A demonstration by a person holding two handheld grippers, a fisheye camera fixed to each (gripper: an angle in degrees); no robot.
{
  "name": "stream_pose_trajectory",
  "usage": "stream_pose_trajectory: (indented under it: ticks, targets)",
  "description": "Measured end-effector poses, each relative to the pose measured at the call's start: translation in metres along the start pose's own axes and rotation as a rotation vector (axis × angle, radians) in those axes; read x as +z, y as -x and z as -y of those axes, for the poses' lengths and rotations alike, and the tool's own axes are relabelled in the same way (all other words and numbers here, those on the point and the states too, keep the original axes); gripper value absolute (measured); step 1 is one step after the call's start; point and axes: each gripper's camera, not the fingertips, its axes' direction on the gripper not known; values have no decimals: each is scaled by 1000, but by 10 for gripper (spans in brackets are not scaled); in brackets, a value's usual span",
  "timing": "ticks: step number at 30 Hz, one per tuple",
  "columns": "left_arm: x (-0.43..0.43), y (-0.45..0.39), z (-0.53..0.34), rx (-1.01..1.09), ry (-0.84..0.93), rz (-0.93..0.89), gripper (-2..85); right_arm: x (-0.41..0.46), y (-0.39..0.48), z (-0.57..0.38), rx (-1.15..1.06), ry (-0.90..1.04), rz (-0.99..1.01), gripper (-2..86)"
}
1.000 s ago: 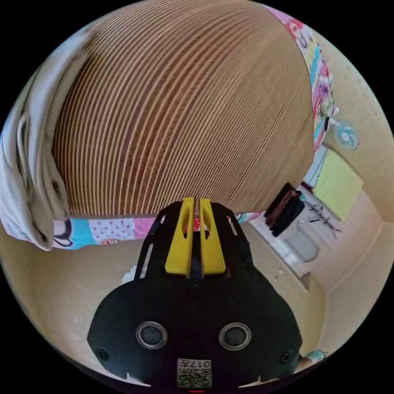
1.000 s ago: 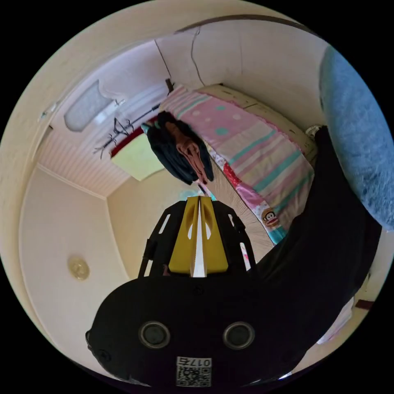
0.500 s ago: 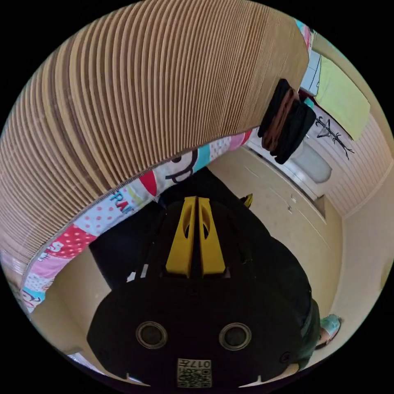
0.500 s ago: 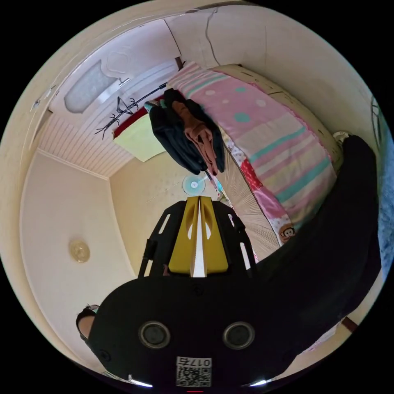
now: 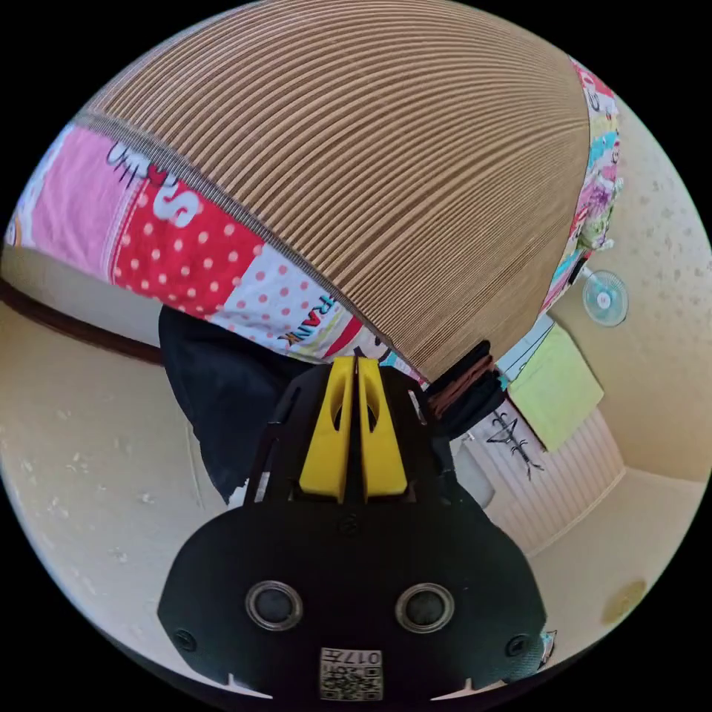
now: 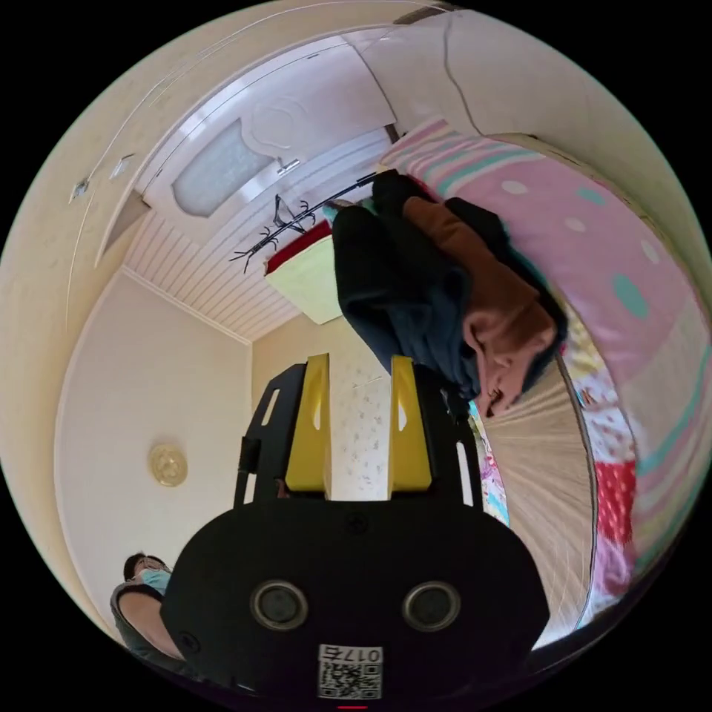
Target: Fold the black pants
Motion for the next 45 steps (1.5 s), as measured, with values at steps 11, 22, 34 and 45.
stream_pose_trajectory:
  ticks: [11,22,34,45]
  targets:
    - [54,31,16,24,-125,-151,-10,-16,-27,-74,-19,454,559,-3]
    - [144,-108,47,515,44,-176,-10,5,138,-337,-522,1422,775,-6]
    - [226,-231,-135,1386,596,160,33,-123,257,-594,-852,1523,1249,-6]
    - [190,-262,-204,1454,697,374,219,-207,290,-754,-1052,1368,1260,-6]
